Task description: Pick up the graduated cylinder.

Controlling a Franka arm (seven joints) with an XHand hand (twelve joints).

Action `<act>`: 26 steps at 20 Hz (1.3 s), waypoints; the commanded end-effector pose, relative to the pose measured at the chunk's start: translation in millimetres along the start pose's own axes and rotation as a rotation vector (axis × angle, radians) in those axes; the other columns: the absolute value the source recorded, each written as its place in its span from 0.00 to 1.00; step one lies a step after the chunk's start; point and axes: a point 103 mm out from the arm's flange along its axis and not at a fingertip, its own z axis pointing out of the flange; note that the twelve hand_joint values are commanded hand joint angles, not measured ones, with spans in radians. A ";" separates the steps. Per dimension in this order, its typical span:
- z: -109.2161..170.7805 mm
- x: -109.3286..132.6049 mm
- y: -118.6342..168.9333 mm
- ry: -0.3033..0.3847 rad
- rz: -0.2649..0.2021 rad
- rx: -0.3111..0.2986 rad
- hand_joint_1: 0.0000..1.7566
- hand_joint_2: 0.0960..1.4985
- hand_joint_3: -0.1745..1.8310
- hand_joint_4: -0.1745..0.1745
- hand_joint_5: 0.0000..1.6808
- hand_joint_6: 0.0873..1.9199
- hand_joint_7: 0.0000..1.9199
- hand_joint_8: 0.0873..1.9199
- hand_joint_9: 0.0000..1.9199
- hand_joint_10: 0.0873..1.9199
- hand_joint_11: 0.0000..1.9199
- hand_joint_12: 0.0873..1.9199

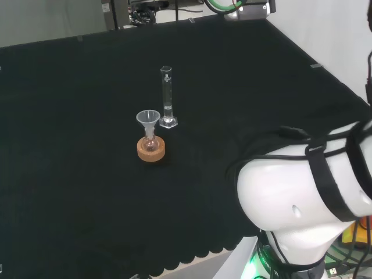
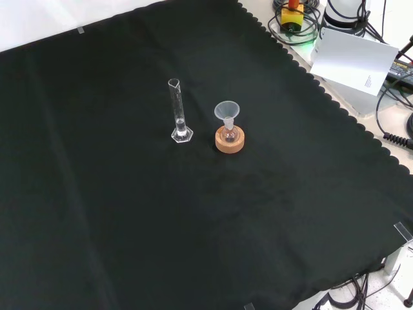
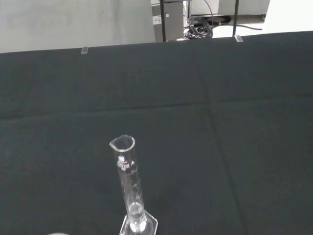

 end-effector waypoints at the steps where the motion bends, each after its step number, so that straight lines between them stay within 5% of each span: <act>1: 60.5 -44.3 96.1 0.116 -0.028 -0.104 0.10 0.89 0.08 0.38 0.15 0.00 0.03 0.22 0.24 0.00 0.00 0.71; 5: 85.4 -47.6 116.9 0.179 -0.110 -0.176 0.17 0.85 0.07 0.35 0.17 0.00 0.05 0.28 0.22 0.14 0.01 0.71; 9: 116.5 -45.1 124.1 0.225 -0.164 -0.162 0.23 0.82 0.05 0.34 0.20 0.00 0.10 0.32 0.22 0.28 0.05 0.71; 18: 197.9 -41.3 111.2 0.333 -0.210 -0.094 0.27 0.80 0.04 0.32 0.22 0.00 0.11 0.33 0.22 0.31 0.06 0.71; 26: 235.3 -44.5 94.5 0.399 -0.258 -0.072 0.27 0.80 0.04 0.32 0.22 0.00 0.09 0.32 0.21 0.31 0.07 0.71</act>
